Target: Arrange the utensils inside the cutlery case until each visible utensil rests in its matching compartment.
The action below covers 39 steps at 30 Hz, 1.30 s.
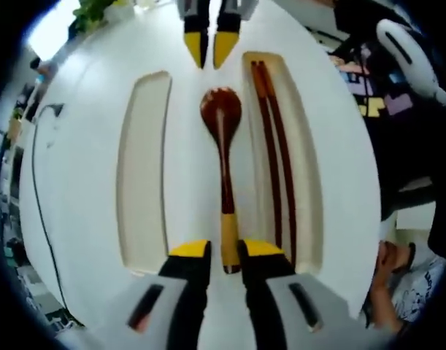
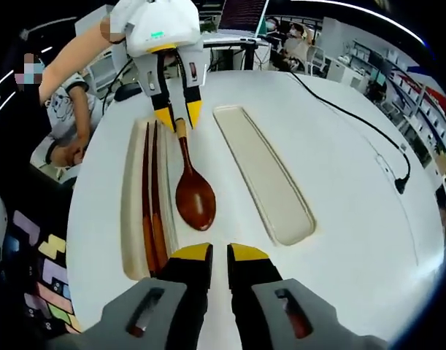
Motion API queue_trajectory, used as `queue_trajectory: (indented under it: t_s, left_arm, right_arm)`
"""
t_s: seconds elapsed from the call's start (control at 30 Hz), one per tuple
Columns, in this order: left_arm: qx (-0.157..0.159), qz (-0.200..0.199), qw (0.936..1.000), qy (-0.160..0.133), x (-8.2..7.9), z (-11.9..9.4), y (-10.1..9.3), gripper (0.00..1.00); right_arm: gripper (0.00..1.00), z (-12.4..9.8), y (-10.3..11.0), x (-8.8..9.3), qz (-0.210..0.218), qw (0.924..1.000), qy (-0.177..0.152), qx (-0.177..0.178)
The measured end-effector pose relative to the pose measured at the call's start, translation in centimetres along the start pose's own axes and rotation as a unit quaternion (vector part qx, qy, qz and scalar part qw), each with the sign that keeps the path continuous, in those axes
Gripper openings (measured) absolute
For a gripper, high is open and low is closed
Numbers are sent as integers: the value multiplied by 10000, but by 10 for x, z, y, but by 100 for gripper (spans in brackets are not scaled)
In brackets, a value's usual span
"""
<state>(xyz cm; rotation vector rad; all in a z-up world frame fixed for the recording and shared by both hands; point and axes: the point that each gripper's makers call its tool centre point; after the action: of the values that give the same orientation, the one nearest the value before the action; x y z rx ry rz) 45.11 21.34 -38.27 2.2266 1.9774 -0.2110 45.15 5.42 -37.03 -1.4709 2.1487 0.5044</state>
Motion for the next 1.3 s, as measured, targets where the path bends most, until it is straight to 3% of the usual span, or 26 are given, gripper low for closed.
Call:
queue_trajectory:
  t_s: [0.27, 0.37, 0.5, 0.67, 0.8, 0.93, 1.1, 1.2, 1.3]
  left_arm:
    - [46, -118, 9993, 338, -1, 2, 2, 11]
    - [153, 9, 9993, 344, 0, 1, 2, 10]
    - [306, 216, 9993, 80, 1, -1, 1, 10]
    - [1009, -364, 9932, -452, -1, -3, 3, 10]
    - [1363, -657, 9863, -663, -1, -3, 5, 10]
    - [1567, -867, 9807, -779, -2, -4, 6, 10]
    - [1708, -1012, 9763, -858, -2, -4, 8, 10]
    - [1895, -1167, 9714, -835, -3, -5, 9, 10]
    - [2011, -1267, 9690, -682, -4, -4, 10, 10]
  right_arm:
    - [13, 9, 0, 5, 245, 9990, -323, -161]
    - [13, 8, -1, 5, 277, 9984, -469, -177]
    - [15, 4, -5, 7, 215, 9980, -586, -100]
    - [17, 4, -10, -1, 84, 9963, -858, -56]
    - [16, 1, -15, -10, -223, 9929, -1166, 77]
    - [17, -3, -9, -20, -1116, 9823, -1489, 192]
    - [22, -2, 5, -30, -1244, 9776, -1698, -29]
    - [23, 4, 7, -37, -1438, 9765, -1601, -97]
    - [23, 14, 6, -41, -1418, 9804, -1364, -84]
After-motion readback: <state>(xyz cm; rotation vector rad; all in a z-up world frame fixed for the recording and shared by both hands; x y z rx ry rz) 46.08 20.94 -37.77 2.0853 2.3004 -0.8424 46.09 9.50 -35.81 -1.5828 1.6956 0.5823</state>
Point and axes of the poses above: the point that each gripper's makers call its tool centre point, and the gripper's own axes: z roughly forward along the fingers, y roughly to its left, x roughly out of its underside, and after that the axes turned 2 degrees about z, right-handed
